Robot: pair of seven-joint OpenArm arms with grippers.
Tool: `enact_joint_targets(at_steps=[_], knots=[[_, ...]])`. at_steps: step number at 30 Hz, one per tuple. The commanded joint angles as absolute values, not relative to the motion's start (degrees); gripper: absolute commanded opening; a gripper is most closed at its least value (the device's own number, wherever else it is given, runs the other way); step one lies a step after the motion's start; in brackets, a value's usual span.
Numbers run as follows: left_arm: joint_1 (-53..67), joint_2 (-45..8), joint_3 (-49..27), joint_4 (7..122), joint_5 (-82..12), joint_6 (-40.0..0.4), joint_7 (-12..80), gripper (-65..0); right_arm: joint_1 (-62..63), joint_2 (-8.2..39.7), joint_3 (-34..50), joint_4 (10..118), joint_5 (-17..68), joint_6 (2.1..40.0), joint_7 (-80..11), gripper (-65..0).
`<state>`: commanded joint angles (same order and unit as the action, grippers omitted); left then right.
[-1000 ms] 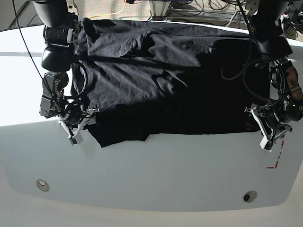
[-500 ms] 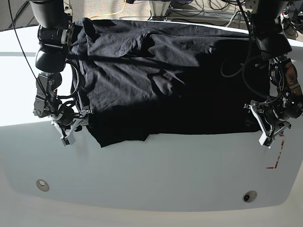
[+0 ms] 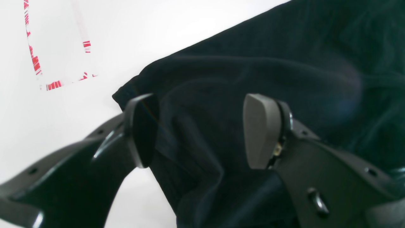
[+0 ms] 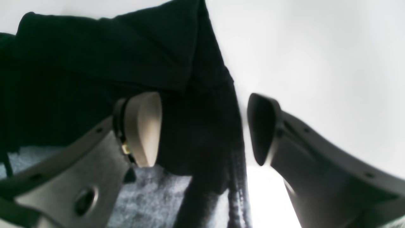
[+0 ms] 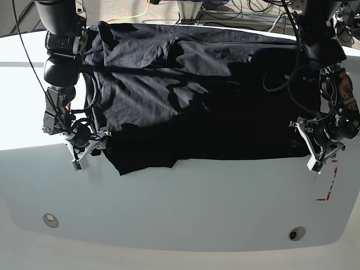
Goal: Layout the t-shirt on the table in an organized manner, then fold the t-shirt properly
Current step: 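Grasp the hem corners of the shirt with both grippers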
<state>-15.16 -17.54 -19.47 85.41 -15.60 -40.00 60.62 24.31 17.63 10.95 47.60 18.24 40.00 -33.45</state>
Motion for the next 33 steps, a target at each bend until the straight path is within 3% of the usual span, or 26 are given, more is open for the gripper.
enact_joint_targets(at_steps=[8,14,17,22,28,33], knots=[[-15.16,-17.71,-19.47,85.32,-15.52,-40.00,60.53,-25.7,24.40,17.36,10.95,47.60,18.33,40.00,-33.54,-26.6],[-15.25,-17.89,-19.74,84.62,-14.37,-40.00,59.74,-25.7,24.40,17.36,10.95,47.60,18.24,40.00,-33.54,-48.5],[-15.69,-17.71,-19.74,82.59,-10.59,-40.00,57.19,-25.7,24.40,17.36,10.95,47.60,18.24,40.00,-33.54,-54.9],[-16.66,-17.54,-19.82,77.23,-3.21,-40.00,52.18,-25.4,24.40,17.45,10.95,47.60,18.24,40.00,-33.54,-56.3],[-20.26,-17.89,-21.58,69.49,-1.10,-40.00,48.13,-25.4,24.40,17.63,10.95,47.60,18.24,40.00,-33.54,-56.8],[-22.81,-19.38,-27.12,62.81,-0.92,-40.00,44.97,-25.4,24.40,17.63,10.95,47.60,18.24,40.00,-33.54,-62.9]])
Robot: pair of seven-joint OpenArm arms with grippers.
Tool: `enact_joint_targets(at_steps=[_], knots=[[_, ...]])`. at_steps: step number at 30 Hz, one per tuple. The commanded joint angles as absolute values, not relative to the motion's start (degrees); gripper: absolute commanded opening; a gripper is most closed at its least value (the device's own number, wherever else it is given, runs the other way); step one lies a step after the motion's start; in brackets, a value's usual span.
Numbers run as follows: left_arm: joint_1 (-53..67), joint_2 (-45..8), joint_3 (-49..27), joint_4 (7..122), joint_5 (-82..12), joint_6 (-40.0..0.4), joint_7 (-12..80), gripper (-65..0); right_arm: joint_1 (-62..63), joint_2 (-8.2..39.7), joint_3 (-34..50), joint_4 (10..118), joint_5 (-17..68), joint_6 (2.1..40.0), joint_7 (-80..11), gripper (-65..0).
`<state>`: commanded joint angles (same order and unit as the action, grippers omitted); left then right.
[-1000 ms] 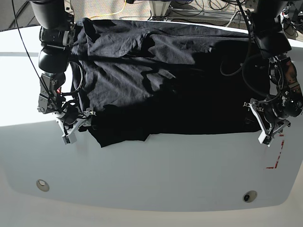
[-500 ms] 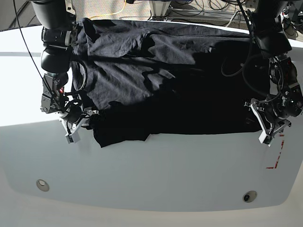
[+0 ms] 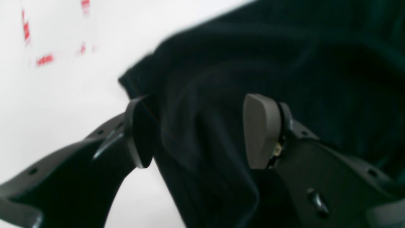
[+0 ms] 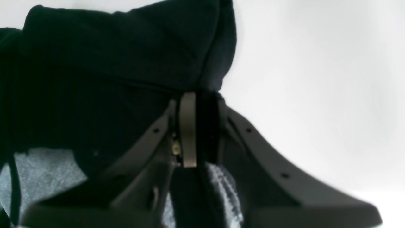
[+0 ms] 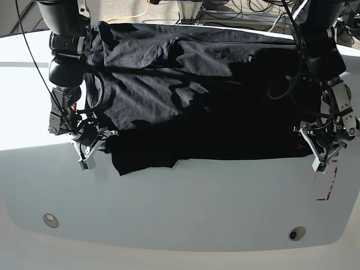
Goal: Layout the t-shirt on the table in an organized manner, then fold the t-shirt properly
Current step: 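Grasp the hem corners of the shirt with both grippers, then lift the held hem off the table with both grippers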
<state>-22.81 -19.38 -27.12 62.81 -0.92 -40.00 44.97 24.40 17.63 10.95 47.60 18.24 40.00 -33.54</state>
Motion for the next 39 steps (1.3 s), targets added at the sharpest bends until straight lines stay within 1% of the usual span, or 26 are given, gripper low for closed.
enact_joint_targets(at_steps=[7,12,19,24,26,29,32,35,39], knots=[[-26.24,-21.85,-27.65,54.02,-1.01,-40.00,41.19,-25.4,24.31,17.63,10.95,47.60,18.24,40.00,-33.54,-62.9],[-26.68,-22.55,-27.65,51.30,-1.19,-36.97,37.67,-25.3,24.31,17.63,10.95,47.60,18.24,40.00,-33.54,-62.9],[-27.91,-22.81,-27.38,47.43,-1.19,-34.95,35.12,-25.3,24.22,17.71,10.95,47.60,18.15,40.00,-33.54,-63.3],[-29.49,-22.81,-27.38,41.98,-1.19,-33.80,32.66,-25.3,24.22,17.71,10.95,47.60,18.15,40.00,-33.54,-63.3],[-30.02,-22.81,-27.38,40.40,-1.10,-33.80,31.60,-24.4,24.22,17.71,10.95,47.60,18.15,40.00,-33.54,-63.3],[-30.64,-22.81,-27.38,37.85,-1.01,-33.63,30.37,-19.3,24.22,17.71,10.95,47.60,18.15,40.00,-33.54,-63.3],[-31.52,-22.81,-27.30,35.47,-1.01,-31.78,29.49,-15.3,24.22,17.71,10.95,47.60,18.15,40.00,-33.54,-63.1],[-31.87,-22.81,-27.30,34.15,-1.01,-30.46,29.05,-15.1,24.13,17.71,10.95,47.60,18.15,40.00,-33.54,-63.1],[-31.87,-22.55,-26.95,34.07,-0.92,-30.64,29.58,-15.4,24.13,17.71,11.03,47.60,18.15,40.00,-33.54,-63.1]])
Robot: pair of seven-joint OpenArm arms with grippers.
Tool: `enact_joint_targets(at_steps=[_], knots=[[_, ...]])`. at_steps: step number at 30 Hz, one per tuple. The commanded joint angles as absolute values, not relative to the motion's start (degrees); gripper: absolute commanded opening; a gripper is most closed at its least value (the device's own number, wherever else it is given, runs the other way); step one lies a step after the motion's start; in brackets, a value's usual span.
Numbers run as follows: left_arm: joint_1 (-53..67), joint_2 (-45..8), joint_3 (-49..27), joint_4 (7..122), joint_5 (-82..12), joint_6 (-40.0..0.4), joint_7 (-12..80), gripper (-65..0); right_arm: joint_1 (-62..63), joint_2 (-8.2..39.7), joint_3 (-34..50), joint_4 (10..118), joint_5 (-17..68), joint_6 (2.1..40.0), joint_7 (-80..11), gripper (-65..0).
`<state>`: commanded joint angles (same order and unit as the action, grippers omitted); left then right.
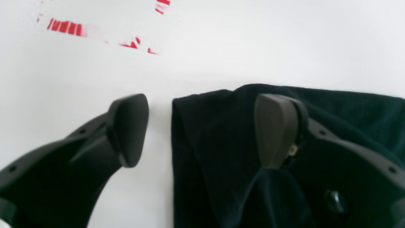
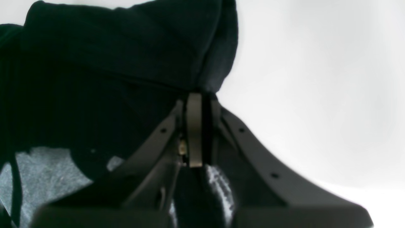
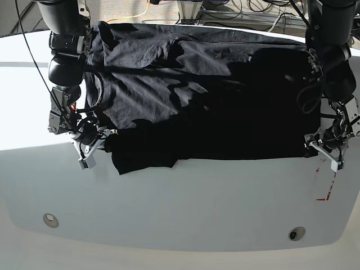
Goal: Layout the t-shirt on the table in an organized manner, then fold the t-shirt properly
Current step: 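Lift the held hem off the table with both grippers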
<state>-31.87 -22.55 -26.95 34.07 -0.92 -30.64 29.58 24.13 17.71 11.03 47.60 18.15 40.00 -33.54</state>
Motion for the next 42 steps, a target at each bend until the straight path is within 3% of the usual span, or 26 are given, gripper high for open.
enact_joint_targets(at_steps=[5,9,12,21,28,42], knots=[[-31.52,-22.46,-23.25,34.15,-1.19,-31.43,29.58,-27.4,24.13,17.71,11.03,47.60,18.15,40.00,-33.54,-63.1],[-31.43,-22.46,-21.67,34.15,-1.19,-32.04,29.58,-46.1,24.13,17.71,11.03,47.60,18.15,40.00,-33.54,-63.1],[-31.43,-22.46,-21.67,34.15,-1.19,-32.13,29.58,-52.8,24.13,17.71,11.12,47.60,18.15,40.00,-33.54,-63.1],[-31.52,-22.37,-21.85,34.42,-1.27,-32.40,29.58,-53.1,24.40,17.71,11.12,47.60,18.15,40.00,-33.54,-63.4],[-32.66,-20.97,-21.49,35.30,-1.27,-40.00,33.10,-64.7,24.31,18.86,11.30,53.32,18.15,40.00,-35.30,-63.4],[-27.56,-15.16,-21.49,63.96,-1.19,-40.00,49.98,-64.9,23.96,20.97,11.47,66.24,18.68,40.00,-44.97,-63.4]])
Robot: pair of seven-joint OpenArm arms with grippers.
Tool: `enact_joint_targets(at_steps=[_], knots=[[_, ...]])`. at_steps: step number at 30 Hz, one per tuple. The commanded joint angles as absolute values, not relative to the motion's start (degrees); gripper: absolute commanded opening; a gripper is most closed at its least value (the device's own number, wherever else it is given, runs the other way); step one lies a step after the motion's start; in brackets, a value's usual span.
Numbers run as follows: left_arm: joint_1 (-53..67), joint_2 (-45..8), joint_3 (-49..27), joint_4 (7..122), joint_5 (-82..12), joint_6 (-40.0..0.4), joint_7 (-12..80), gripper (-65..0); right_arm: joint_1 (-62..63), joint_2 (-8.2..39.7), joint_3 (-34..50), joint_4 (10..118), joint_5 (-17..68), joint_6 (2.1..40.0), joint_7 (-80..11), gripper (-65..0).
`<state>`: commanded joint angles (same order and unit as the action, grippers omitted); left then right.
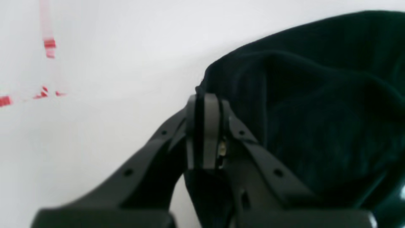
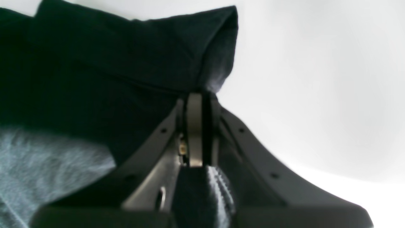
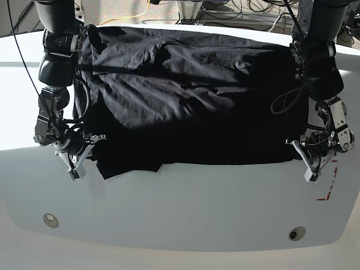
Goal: Layout the t-shirt on the table in an organized manner, then fold the t-shirt properly
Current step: 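Lift the held hem off the table with both grippers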
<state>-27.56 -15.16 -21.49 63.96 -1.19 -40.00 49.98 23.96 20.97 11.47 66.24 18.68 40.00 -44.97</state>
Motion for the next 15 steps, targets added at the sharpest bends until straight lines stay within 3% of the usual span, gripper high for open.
enact_joint_targets(at_steps=[15], knots=[[-19.91,-15.43,-21.41,79.69,-1.19,-40.00,57.63,-64.7,14.02,20.62,17.36,86.81,18.68,40.00,-54.99,-63.4]])
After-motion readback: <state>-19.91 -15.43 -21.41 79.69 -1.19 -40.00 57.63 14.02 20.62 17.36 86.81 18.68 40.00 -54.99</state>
